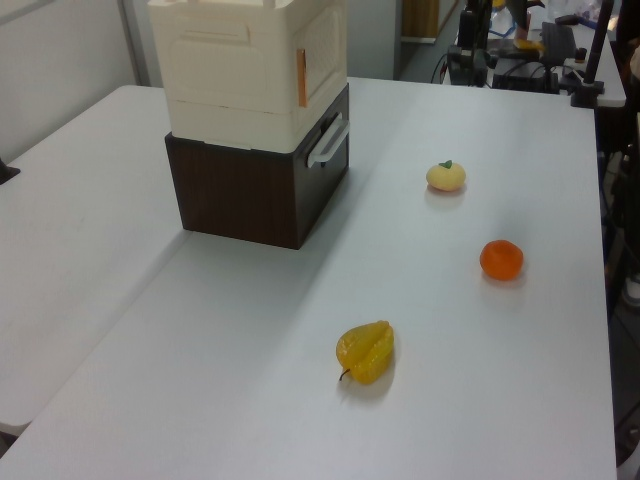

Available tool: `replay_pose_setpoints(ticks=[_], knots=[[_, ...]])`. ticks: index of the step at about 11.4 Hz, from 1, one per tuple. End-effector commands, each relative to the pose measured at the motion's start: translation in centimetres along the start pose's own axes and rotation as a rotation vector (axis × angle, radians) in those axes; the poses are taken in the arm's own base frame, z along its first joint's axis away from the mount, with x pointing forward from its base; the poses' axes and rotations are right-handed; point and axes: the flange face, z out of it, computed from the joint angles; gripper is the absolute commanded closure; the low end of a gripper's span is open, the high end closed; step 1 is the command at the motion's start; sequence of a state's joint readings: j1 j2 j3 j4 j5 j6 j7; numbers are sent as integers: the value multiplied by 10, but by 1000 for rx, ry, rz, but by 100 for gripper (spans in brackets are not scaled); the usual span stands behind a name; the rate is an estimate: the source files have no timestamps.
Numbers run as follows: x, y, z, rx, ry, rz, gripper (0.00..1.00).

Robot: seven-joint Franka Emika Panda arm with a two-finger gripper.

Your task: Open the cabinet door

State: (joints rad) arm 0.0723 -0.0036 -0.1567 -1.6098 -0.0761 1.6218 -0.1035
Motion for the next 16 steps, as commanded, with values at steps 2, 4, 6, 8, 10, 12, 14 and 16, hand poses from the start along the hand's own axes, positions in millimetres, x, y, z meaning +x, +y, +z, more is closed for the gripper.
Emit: replay_pose_setpoints(ticks=[2,4,6,8,10,12,14,16], knots=[[5,-11,9,4,-28,-32,0],[9,-29,12,12,-31,-48,0],[17,-48,18,21,-31,-74,0],[43,-93,14,11,53,-62,0],[69,-110,9,22,197,-8,0],[86,-140,8,29,320,-45,0],[99,-158,1,52,457,8,0],[107,-170,-8,74,546,50,0]])
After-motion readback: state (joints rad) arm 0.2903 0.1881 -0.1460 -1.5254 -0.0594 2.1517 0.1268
